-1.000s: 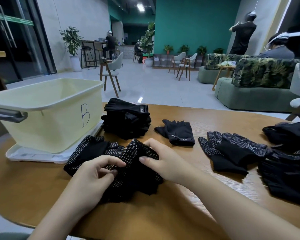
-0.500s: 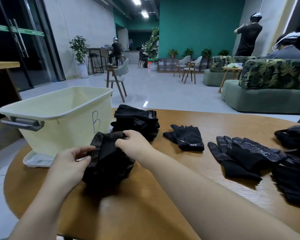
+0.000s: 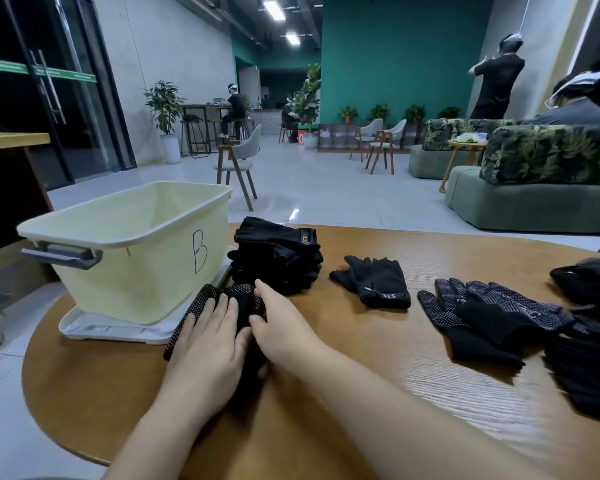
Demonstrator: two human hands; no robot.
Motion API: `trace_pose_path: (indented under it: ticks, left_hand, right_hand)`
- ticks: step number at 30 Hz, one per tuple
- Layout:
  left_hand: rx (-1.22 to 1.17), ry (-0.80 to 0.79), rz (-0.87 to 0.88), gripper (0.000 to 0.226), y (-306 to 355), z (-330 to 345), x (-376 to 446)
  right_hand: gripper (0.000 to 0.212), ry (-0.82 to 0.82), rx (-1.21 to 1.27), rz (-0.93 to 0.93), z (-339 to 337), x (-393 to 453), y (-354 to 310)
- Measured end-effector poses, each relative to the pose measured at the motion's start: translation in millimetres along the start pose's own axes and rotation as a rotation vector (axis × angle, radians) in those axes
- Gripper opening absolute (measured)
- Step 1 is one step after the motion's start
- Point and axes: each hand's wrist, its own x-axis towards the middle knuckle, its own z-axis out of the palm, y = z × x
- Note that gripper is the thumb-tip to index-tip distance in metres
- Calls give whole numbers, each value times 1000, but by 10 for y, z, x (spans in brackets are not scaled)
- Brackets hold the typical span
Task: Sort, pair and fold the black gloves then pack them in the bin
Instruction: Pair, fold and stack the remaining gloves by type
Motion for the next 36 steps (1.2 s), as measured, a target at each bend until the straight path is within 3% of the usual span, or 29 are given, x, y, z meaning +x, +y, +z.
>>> trace_pose_path:
  ticks: [4,8,12,16,20,23,26,30,33,36]
  left_hand:
    - [100,-28,-3,58,27,-15,-16]
    - [98,129,136,83,200,31,-29]
    - [-46,264,391,49,619,103,-126]
    - [-151,267,508,42,1084,210,-174]
    - [-158,122,462,57,1554,231,-201]
    - [-164,-34,396,54,1787,382,-201]
    - [-145,-86,395,58,1853,493,-236]
    - [-82,-112,462,69,1820,525,-236]
    - [-52,-154,511,88,1843,542,-226]
    - [-21,-196,582,89,1866,542,-213]
  right_hand:
    - [57,62,-37,-69,-177,-276,219]
    - [55,157,-104,-163,-414,-572,422]
    - [39,349,-150,-257,-670,-756,661]
    - [29,574,-324,-291,-1043,-970,906]
    - [26,671,-483,-284,-1472,-1280,1140]
    - [24,744,-568,-224,-1768,-1528,1321]
    - [22,872,-622,-129,-2006,-1761,1461]
    - [24,1046,-632,173,-2265,-2014,1643]
    - [26,1024,-591,339,-2436,-2102,1734]
    - [30,978,-604,346,-2625,-2057,1761]
